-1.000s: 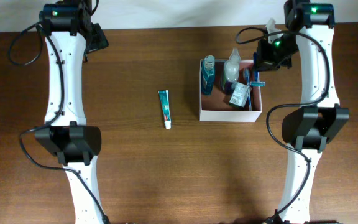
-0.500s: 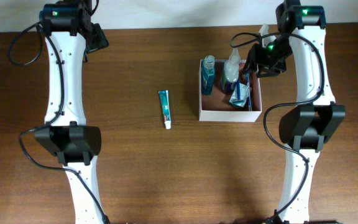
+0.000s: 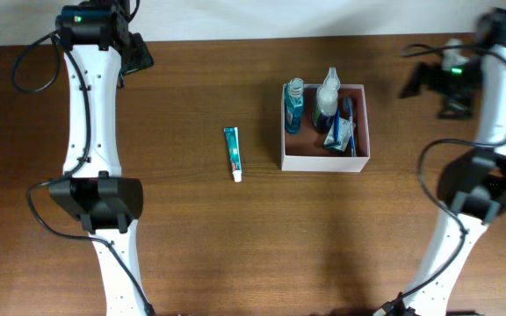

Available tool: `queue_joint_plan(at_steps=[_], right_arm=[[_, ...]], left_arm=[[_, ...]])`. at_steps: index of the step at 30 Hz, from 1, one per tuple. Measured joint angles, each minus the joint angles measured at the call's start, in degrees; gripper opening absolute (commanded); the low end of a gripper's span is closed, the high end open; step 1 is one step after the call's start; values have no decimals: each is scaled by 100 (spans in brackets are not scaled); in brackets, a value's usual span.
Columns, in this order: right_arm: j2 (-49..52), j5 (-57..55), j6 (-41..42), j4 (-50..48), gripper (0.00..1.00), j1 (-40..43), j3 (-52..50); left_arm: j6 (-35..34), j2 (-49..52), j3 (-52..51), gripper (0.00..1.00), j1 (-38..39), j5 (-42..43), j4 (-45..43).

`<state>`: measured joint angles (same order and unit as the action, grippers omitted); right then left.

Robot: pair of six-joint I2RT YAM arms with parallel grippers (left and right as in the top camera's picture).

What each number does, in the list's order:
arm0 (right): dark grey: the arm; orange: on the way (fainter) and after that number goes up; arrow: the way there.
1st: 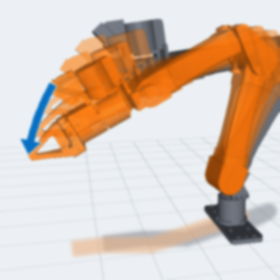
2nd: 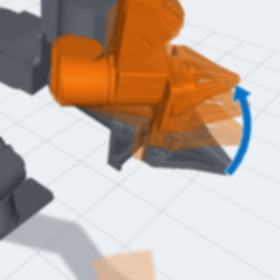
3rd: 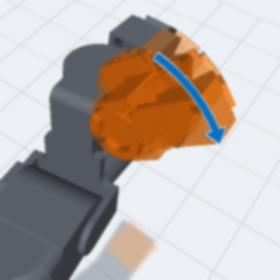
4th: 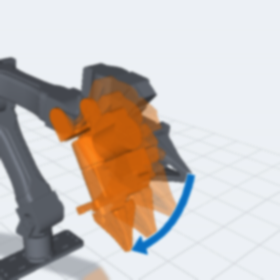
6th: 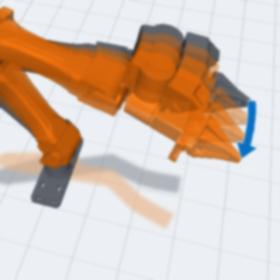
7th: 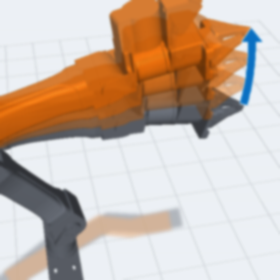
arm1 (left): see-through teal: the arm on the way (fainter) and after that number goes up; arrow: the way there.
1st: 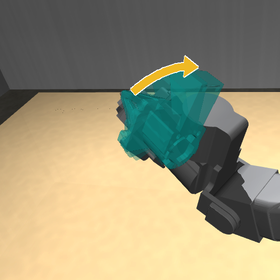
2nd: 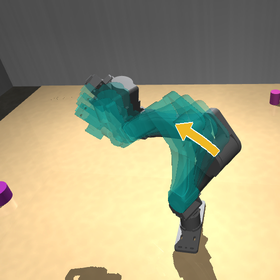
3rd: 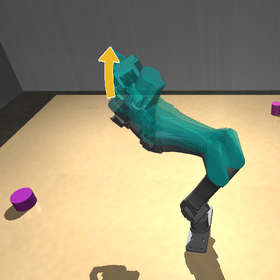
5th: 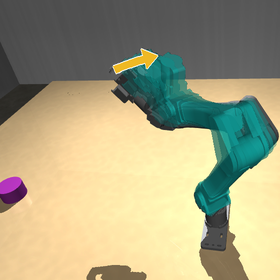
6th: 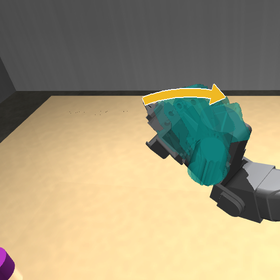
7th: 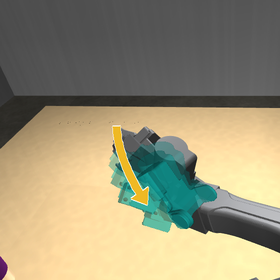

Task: Pack container
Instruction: 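Raise the right gripper away from the box to the right, then reach the left gripper to the toothpaste tube and grasp it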

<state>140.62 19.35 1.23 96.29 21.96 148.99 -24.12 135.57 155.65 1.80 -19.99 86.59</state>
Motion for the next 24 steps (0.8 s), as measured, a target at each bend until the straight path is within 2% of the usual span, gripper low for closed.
queue_joint_plan(at_steps=[8,21,24], right_arm=[[0,-516,-2,-42,99,737,-2],[0,-601,0,-52,99,807,-2],[0,-603,2,-52,99,807,-2]], left_arm=[[0,0,0,99,0,0,0],[0,0,0,99,0,13,-380],[0,0,0,99,0,315,-411]])
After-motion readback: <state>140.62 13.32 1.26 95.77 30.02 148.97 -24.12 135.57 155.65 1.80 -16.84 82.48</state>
